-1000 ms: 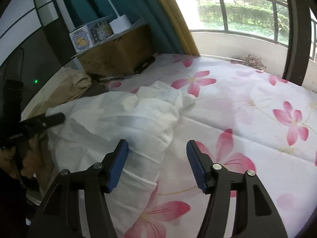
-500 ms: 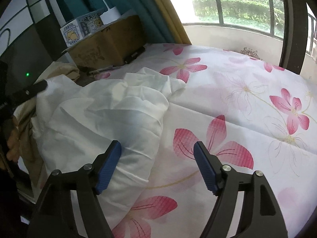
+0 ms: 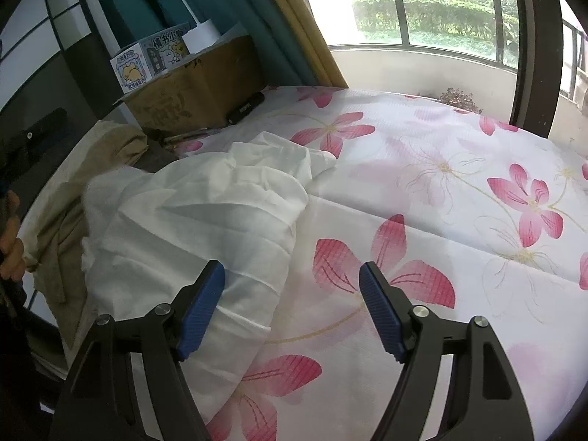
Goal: Fold large clothes
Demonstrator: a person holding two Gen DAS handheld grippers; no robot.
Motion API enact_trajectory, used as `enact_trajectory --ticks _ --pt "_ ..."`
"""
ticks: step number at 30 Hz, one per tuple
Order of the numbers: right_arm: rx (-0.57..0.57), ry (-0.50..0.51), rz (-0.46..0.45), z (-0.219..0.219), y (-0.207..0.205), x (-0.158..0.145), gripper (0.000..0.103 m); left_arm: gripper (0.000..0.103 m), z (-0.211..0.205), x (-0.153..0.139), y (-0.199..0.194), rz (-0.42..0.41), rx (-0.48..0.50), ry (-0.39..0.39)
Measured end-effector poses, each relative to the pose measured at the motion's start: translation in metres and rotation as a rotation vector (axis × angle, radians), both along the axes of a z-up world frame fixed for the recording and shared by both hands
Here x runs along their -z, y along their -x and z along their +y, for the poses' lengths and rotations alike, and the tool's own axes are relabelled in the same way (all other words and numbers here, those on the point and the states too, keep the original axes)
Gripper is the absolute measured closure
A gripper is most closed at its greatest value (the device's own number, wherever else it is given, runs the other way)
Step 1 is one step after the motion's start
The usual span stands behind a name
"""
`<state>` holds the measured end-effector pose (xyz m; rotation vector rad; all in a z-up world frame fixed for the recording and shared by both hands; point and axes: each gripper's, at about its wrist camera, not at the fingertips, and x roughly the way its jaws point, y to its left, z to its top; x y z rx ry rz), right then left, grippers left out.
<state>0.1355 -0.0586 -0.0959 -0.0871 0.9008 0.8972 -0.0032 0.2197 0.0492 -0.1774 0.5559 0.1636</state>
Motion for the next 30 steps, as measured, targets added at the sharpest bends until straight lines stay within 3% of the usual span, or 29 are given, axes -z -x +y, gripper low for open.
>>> enact_trajectory --ticks 4,9,14,18,30 --pt "0.001 0.005 -0.003 -0.001 0.002 -0.001 0.027 0.044 -0.005 0.011 -0.005 0.039 0.047 0.04" --pt "0.007 0.009 -0.007 -0.005 0.005 -0.002 0.027 0.044 -0.018 0.052 -0.016 0.154 0.122 0.135" --pt "0.008 0.019 -0.001 -0.009 0.008 0.0 0.027 0.044 -0.01 0.105 -0.023 0.316 0.058 0.185" --pt "0.01 0.022 0.006 -0.013 0.012 0.003 0.027 0.043 0.002 0.115 -0.014 0.298 0.05 0.264" --pt "0.0 0.042 0.005 -0.021 0.037 0.008 0.024 0.042 -0.001 0.104 0.007 0.284 -0.016 0.175"
